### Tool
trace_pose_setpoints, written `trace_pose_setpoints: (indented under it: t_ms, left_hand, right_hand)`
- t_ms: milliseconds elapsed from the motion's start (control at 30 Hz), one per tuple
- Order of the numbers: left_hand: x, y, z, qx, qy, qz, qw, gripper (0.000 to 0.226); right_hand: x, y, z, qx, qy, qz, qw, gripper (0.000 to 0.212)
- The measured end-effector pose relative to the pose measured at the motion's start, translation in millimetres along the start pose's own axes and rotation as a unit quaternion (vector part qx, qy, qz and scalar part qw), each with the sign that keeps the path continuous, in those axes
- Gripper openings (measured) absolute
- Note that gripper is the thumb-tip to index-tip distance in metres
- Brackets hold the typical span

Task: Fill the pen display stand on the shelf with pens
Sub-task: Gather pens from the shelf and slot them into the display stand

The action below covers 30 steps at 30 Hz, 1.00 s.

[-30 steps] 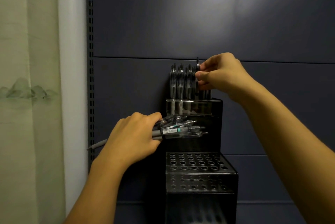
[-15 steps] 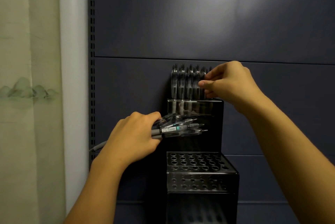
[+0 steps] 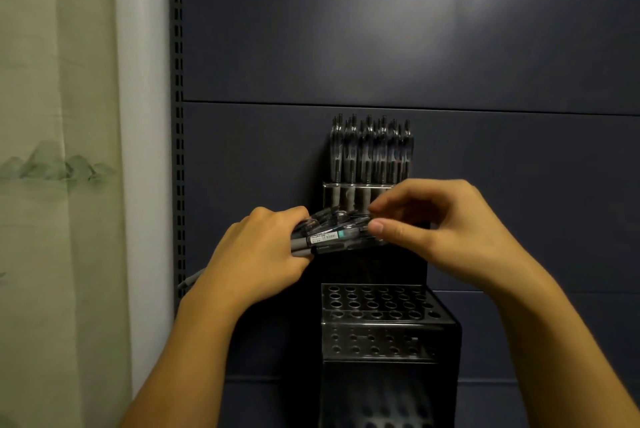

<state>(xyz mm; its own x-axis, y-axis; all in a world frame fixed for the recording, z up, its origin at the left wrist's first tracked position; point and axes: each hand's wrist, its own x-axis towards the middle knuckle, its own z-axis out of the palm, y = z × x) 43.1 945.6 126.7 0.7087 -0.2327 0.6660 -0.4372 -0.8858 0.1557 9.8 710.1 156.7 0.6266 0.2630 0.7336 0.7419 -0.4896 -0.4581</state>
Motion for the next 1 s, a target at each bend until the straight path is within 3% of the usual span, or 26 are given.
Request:
trace_pose_setpoints:
  t_ms: [233, 800, 1000]
  left_hand:
    - [-1, 4, -2, 0.014, 0.011, -0.003, 1.0, 0.022]
    - [-1, 5, -2, 0.003, 0.007, 0.002, 1.0, 0.02]
    - [-1, -4, -6, 0.08, 0.022, -0.003, 0.997, 0.014]
  right_hand:
    - [-5, 15, 19, 0.009, 0.004, 0.0, 1.0, 0.023]
    - [-8, 22, 25, 0.235, 0.051, 0.001, 0.971, 0.022]
    - [-4, 28, 11, 0.382, 0.157, 0.021, 0.91, 0.016]
